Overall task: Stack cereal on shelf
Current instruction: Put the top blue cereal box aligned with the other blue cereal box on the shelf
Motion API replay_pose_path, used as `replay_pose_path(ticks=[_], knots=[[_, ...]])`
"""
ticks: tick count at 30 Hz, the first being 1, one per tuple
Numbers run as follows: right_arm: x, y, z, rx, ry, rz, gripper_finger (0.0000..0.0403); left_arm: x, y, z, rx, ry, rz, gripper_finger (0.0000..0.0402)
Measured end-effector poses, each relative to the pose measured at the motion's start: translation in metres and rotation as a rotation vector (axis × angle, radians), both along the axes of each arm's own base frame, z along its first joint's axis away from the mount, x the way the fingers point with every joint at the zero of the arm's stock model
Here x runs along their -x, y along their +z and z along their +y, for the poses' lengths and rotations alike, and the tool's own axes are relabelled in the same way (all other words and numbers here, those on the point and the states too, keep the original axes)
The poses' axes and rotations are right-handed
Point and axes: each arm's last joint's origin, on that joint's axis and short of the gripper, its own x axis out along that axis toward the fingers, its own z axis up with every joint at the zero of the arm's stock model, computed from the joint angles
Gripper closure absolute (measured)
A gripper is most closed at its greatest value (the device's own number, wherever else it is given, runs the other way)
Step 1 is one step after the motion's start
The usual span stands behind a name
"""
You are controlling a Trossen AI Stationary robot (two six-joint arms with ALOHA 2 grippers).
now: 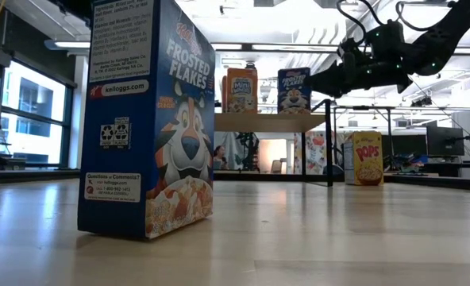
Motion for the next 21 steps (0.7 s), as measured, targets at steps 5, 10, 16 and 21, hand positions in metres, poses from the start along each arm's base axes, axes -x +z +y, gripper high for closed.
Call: replay_pose_path(ticks=[5,10,16,21], knots=[[0.0000,0.0003,0.0000,-0.013,0.000,-0.005,0.0205,0.0000,0.0000,0.0000,0.000,0.000,0.000,0.0140],[0.0002,0.0008,0.0001,-0.023,-0.007,-0.009,0.0205,0.0000,0.0000,0.0000,0.000,0.000,0.000,0.0140],[0.0042,0.0091,0.0043,-0.012,-0.047,-0.020,0.0205,0.0000,0.0002,-0.0001,0.000,0.000,-0.001,0.0140],[0.0055,0.0079,0.0061,-0.023,-0.049,0.004,0.0205,0.0000,0.0001,-0.0001,0.000,0.000,0.000,0.0140]])
